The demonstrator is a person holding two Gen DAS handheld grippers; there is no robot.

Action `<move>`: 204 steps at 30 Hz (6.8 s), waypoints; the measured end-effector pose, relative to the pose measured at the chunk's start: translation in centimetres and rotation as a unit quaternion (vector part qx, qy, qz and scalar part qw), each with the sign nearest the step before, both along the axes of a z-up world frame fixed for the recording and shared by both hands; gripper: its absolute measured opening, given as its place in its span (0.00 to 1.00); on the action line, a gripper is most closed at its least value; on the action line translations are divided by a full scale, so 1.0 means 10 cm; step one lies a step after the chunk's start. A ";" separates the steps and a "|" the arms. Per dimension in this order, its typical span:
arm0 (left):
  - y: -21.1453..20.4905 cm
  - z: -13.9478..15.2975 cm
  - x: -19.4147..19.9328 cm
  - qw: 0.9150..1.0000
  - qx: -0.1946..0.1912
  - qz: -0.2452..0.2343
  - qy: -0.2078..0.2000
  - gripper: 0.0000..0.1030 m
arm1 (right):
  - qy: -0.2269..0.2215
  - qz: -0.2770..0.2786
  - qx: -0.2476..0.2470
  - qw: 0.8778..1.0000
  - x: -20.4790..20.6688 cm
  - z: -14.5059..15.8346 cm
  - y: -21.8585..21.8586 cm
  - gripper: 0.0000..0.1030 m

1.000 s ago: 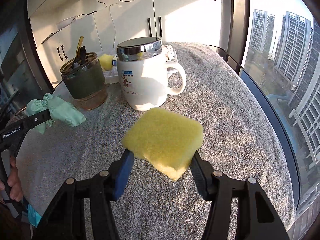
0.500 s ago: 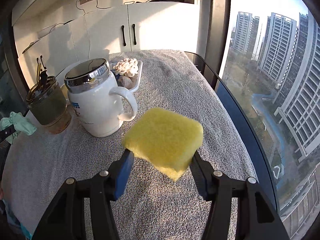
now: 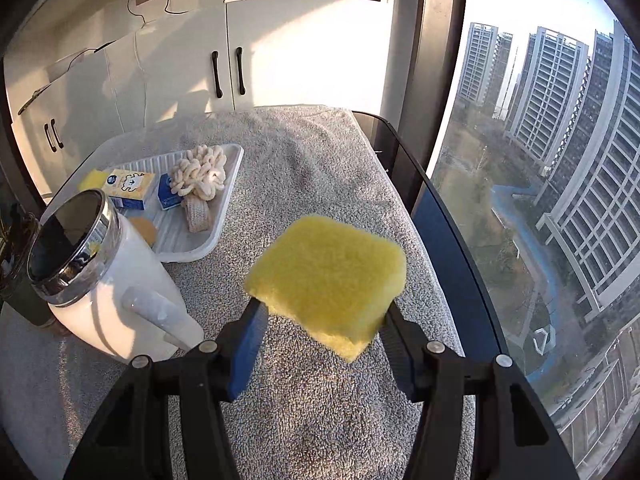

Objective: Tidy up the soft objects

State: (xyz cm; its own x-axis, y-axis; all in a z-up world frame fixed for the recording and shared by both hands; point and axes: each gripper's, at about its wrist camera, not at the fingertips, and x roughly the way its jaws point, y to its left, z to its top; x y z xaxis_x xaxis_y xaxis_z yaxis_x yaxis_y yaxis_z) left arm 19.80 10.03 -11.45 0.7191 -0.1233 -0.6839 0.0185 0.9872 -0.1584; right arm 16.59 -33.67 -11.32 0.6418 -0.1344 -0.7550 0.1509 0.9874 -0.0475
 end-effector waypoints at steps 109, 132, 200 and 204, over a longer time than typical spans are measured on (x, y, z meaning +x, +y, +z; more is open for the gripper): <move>-0.10 -0.12 -1.25 0.997 0.020 0.050 0.057 0.65 | 0.042 -0.029 0.103 0.993 -1.20 -0.05 0.33 0.87; -1.11 1.03 -1.97 0.989 0.138 0.026 -0.037 0.88 | -0.015 -0.016 -0.007 1.000 -1.77 1.02 1.63 1.00; -1.13 1.11 -1.90 0.991 0.129 0.026 -0.016 0.88 | -0.015 -0.014 -0.023 1.000 -1.72 1.16 1.65 1.00; -1.14 1.12 -1.91 0.991 0.132 0.028 -0.017 0.88 | -0.015 -0.014 -0.026 0.999 -1.72 1.16 1.65 1.00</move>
State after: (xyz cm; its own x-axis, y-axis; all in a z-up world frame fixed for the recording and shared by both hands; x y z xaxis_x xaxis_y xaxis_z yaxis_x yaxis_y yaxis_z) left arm 0.71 -1.34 -0.28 0.7425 0.0977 -0.6626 -0.0360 0.9937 0.1062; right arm -0.64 -17.15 0.30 0.6589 -0.1904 -0.7278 0.1800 0.9792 -0.0933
